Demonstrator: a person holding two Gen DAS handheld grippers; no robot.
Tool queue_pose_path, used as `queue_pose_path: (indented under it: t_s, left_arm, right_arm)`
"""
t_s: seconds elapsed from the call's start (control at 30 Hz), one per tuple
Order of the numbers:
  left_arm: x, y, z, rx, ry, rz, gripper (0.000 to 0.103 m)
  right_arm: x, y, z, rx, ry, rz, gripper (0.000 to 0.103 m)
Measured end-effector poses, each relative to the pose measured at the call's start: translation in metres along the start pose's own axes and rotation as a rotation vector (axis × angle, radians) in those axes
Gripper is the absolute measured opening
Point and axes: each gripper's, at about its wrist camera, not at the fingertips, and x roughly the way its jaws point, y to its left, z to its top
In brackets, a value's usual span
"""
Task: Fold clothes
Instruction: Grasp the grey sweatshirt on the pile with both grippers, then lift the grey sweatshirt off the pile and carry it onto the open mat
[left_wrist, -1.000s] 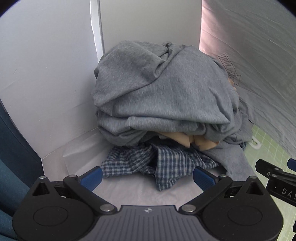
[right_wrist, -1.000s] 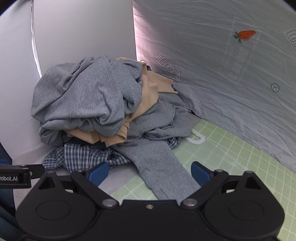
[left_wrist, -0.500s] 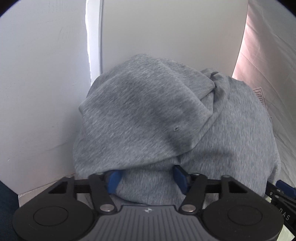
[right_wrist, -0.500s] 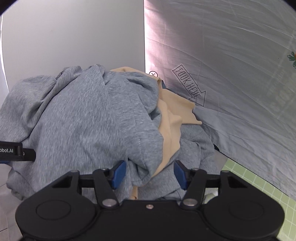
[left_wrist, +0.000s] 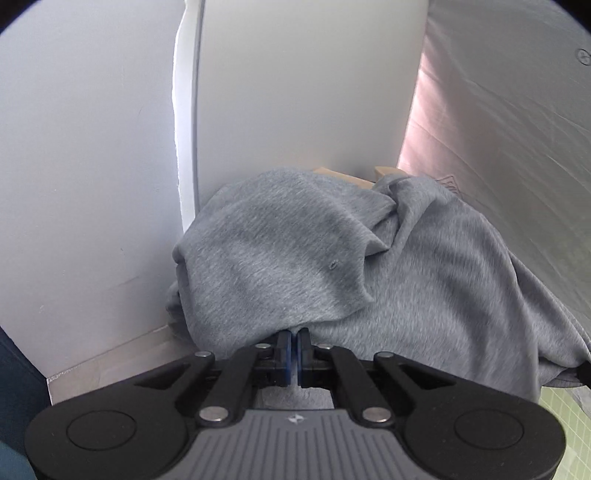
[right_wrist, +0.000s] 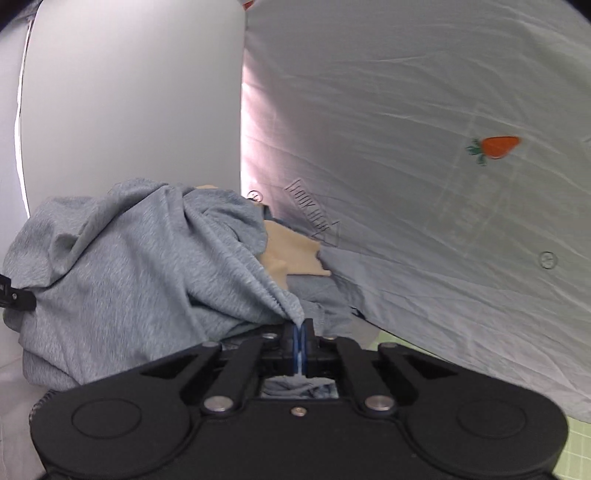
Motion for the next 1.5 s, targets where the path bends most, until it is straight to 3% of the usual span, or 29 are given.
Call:
queue_pose_path:
  t_s: [0.17, 0.3, 0.43, 0.53, 0.67, 0.8, 0.9, 1.17, 1.27, 1.33, 1.5]
  left_arm:
    - [-0.061, -0.057, -0.070, 0.095, 0.071, -0.093, 0.002]
    - [-0.097, -0.108, -0.160, 0.147, 0.191, -0.171, 0.001]
    - [-0.145, -0.189, -0.264, 0.227, 0.319, -0.275, 0.001]
    - [-0.178, -0.247, -0.336, 0.283, 0.408, -0.342, 0.002]
    - [-0.221, -0.297, -0.390, 0.351, 0.460, -0.451, 0.005]
    - [-0.244, -0.318, -0.403, 0.400, 0.424, -0.437, 0.011]
    - [-0.247, -0.310, -0.394, 0.359, 0.384, -0.371, 0.031]
    - [-0.226, -0.264, -0.342, 0.255, 0.321, -0.158, 0.053]
    - [-0.212, -0.248, -0.330, 0.245, 0.320, -0.125, 0.067]
    - [-0.198, -0.239, -0.325, 0.245, 0.340, -0.126, 0.073]
    - [-0.159, -0.219, -0.325, 0.239, 0.416, -0.103, 0.075]
  right_arm:
    - [-0.084, -0.076, -0.054, 0.065, 0.027, -0.190, 0.001]
    - [-0.154, -0.157, -0.119, 0.109, 0.097, -0.379, 0.001]
    - [-0.231, -0.266, -0.200, 0.231, 0.210, -0.492, 0.001]
    - [-0.288, -0.335, -0.250, 0.272, 0.241, -0.580, 0.001]
    - [-0.358, -0.412, -0.303, 0.319, 0.289, -0.712, 0.001]
    - [-0.414, -0.468, -0.347, 0.376, 0.349, -0.783, 0.002]
    - [-0.432, -0.489, -0.362, 0.429, 0.369, -0.761, 0.003]
    - [-0.433, -0.490, -0.350, 0.515, 0.271, -0.679, 0.041]
    - [-0.428, -0.487, -0.341, 0.552, 0.228, -0.679, 0.059]
    - [-0.420, -0.484, -0.337, 0.576, 0.221, -0.674, 0.061]
    - [-0.391, -0.479, -0.340, 0.614, 0.287, -0.690, 0.075]
